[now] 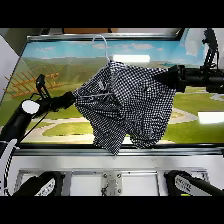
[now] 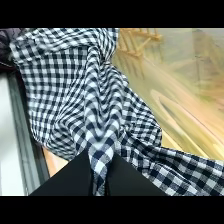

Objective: Fold the clothes and pants, and hang the long-sleeved shirts on hangers.

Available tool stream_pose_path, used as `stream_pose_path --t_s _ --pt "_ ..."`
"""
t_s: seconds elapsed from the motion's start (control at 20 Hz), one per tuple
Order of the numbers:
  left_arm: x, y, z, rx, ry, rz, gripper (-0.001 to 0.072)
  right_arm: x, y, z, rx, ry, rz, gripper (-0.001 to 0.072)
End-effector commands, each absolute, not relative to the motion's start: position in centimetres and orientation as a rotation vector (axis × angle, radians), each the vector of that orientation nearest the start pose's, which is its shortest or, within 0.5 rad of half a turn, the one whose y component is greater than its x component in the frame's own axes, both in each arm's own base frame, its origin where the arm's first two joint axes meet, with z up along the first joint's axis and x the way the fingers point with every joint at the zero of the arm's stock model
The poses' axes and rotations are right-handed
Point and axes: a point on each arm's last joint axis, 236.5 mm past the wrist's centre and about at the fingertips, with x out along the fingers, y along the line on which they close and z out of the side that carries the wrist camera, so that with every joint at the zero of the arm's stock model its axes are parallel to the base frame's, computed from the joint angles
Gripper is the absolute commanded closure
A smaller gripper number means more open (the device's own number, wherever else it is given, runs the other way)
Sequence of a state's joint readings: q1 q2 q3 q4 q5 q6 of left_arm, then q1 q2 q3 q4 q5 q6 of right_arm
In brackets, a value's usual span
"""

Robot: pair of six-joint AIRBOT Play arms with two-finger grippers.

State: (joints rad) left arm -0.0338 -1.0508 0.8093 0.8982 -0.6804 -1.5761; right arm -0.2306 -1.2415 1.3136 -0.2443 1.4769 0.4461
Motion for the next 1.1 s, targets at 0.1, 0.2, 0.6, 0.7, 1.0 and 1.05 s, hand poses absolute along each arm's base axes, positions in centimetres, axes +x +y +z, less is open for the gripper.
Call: stream_pose_path --t_s 0.1,0.2,0.6,0.7,1.0,1.05 --pt "39.1 -9.5 8.0 -0.648 0.791 -0.195 0.0692 36.8 13.0 21.3 0.093 0.497 1.147 0.0697" --pt "38.8 -9.5 9.5 -0.644 0.749 -0.206 0.0692 36.7 13.1 21.3 0.082 0.485 1.153 0.0697" --pt "33.9 -12.2 18.9 -0.559 0.536 -0.356 0.0694 37.1 14.2 18.8 0.216 0.407 1.111 0.0697" --pt "32.1 -14.5 20.4 -0.510 0.523 -0.421 0.0695 36.5 15.2 18.0 0.235 0.390 1.130 0.0697" --pt "28.9 -19.3 25.6 -0.205 0.559 -0.501 0.0694 37.2 17.6 21.0 0.344 0.230 1.148 0.0697" --pt "28.3 -20.3 25.8 -0.183 0.579 -0.518 0.0694 37.7 17.5 22.8 0.403 0.173 1.138 0.0697"
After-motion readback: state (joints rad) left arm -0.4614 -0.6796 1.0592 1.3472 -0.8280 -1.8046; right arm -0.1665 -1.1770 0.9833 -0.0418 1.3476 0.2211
